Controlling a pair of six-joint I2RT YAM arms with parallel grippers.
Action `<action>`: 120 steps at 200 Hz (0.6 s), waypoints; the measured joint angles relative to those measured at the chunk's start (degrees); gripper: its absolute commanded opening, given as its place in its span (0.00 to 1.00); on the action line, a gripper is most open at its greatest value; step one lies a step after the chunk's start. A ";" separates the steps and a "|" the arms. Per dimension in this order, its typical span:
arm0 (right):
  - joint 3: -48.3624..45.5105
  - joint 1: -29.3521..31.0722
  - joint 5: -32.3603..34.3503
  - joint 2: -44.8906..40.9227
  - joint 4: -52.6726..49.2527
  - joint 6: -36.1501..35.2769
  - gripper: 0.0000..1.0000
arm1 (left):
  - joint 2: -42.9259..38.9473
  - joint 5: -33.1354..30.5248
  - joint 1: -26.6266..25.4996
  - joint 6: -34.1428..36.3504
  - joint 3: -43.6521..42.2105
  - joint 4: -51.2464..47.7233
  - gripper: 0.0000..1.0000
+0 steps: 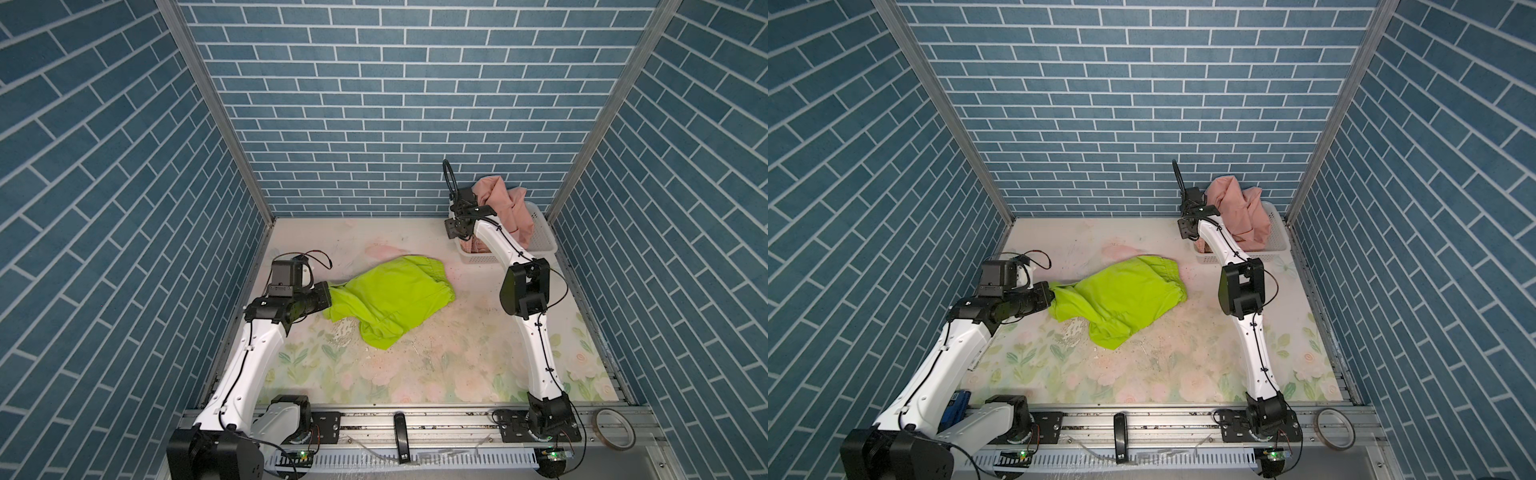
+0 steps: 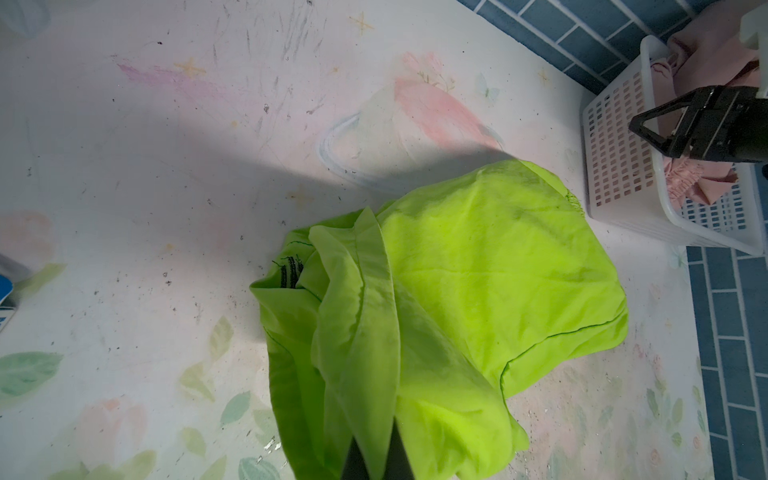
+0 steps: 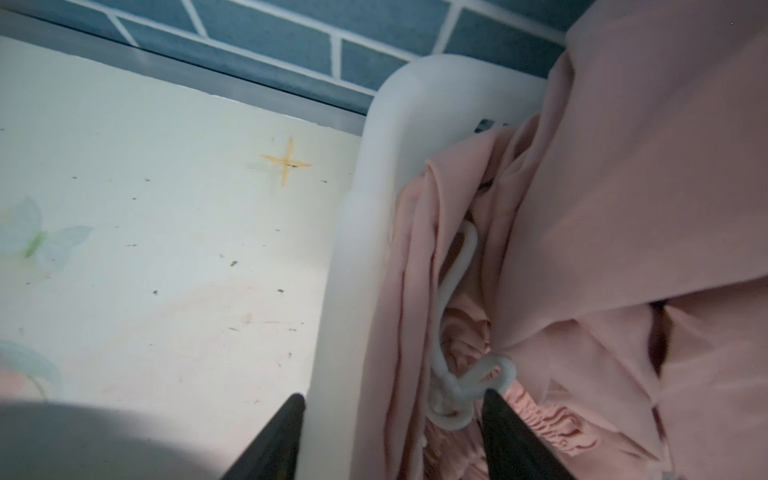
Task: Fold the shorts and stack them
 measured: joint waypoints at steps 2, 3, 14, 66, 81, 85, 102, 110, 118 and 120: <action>0.00 -0.17 -0.17 0.00 0.00 -0.02 0.67 | 0.00 0.02 -0.02 0.13 0.04 -0.04 0.00; 0.00 -0.26 -0.24 0.00 0.00 -0.04 0.67 | 0.00 0.04 -0.04 0.15 0.09 -0.07 0.00; -0.09 -0.70 -1.25 -0.07 0.07 -0.09 0.67 | 0.00 0.31 -0.26 0.57 0.46 -0.26 0.00; -21.90 1.25 -9.14 -16.92 5.05 -1.44 0.70 | -0.57 1.86 -4.57 3.74 7.32 -1.86 0.00; -32.65 4.48 -11.23 -27.78 7.87 -2.73 0.71 | -0.90 1.77 -5.05 4.50 10.12 -2.60 0.00; -35.74 5.86 -11.56 -31.19 8.59 -3.04 0.71 | -0.94 1.62 -5.11 4.68 10.67 -2.86 0.00; -48.15 12.63 -13.66 -44.94 12.26 -3.87 0.71 | -1.03 0.74 -5.20 5.60 13.09 -4.17 0.00; -52.94 16.06 -14.60 -49.75 14.05 -3.87 0.71 | -0.94 0.09 -5.22 6.05 13.94 -4.87 0.00; -58.62 20.02 -15.43 -54.34 16.52 -3.74 0.71 | -0.72 -0.55 -5.22 6.38 14.62 -5.51 0.00; -59.91 21.20 -15.32 -55.52 17.22 -3.72 0.72 | -0.61 -0.66 -5.22 6.49 14.84 -5.68 0.00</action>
